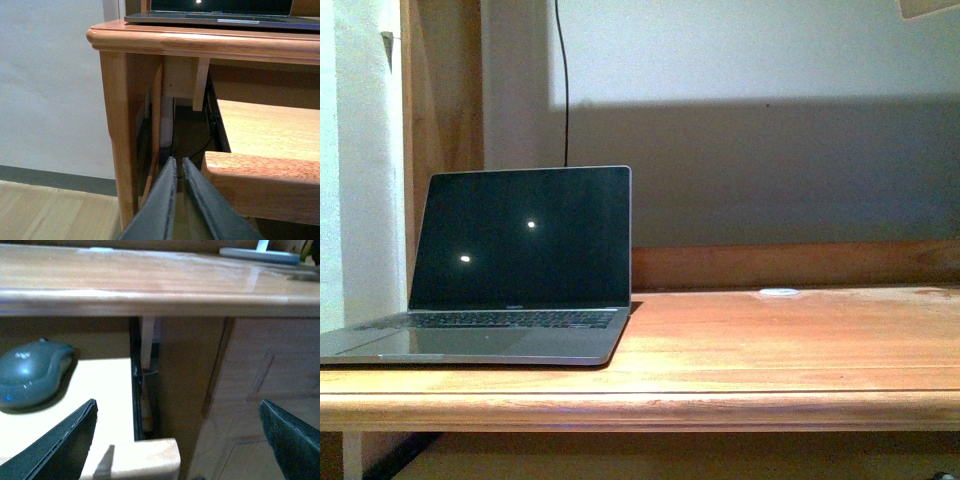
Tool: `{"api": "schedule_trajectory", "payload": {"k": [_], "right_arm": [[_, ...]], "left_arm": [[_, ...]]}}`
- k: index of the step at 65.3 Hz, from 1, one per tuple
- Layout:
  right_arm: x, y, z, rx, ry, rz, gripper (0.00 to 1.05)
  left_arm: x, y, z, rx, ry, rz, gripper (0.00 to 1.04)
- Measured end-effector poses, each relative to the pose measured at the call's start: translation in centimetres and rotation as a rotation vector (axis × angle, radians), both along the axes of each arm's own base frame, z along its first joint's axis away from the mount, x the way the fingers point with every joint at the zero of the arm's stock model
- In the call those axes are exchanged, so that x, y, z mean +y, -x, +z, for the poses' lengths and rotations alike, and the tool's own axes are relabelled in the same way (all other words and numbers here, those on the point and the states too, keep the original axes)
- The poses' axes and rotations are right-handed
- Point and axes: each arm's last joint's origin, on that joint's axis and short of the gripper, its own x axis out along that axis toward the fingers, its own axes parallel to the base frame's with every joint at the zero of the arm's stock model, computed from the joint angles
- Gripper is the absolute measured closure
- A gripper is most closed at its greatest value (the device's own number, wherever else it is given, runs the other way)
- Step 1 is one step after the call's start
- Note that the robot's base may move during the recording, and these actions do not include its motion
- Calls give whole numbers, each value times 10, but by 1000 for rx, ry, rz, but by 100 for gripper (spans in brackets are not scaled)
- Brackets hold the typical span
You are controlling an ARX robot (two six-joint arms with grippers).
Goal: Place mouse
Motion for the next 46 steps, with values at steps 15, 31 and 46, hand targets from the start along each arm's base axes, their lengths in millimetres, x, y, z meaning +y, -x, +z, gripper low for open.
{"api": "schedule_trajectory", "payload": {"k": [15, 31, 46], "right_arm": [[22, -5, 41, -38, 35, 73, 7], [68, -40, 47, 80, 124, 200, 7], [93, -82, 38, 182, 178, 171, 7]], "left_arm": [[0, 0, 0, 0, 0, 0, 44], [0, 0, 0, 0, -1, 0, 7], [0, 0, 0, 0, -1, 0, 8]]}}
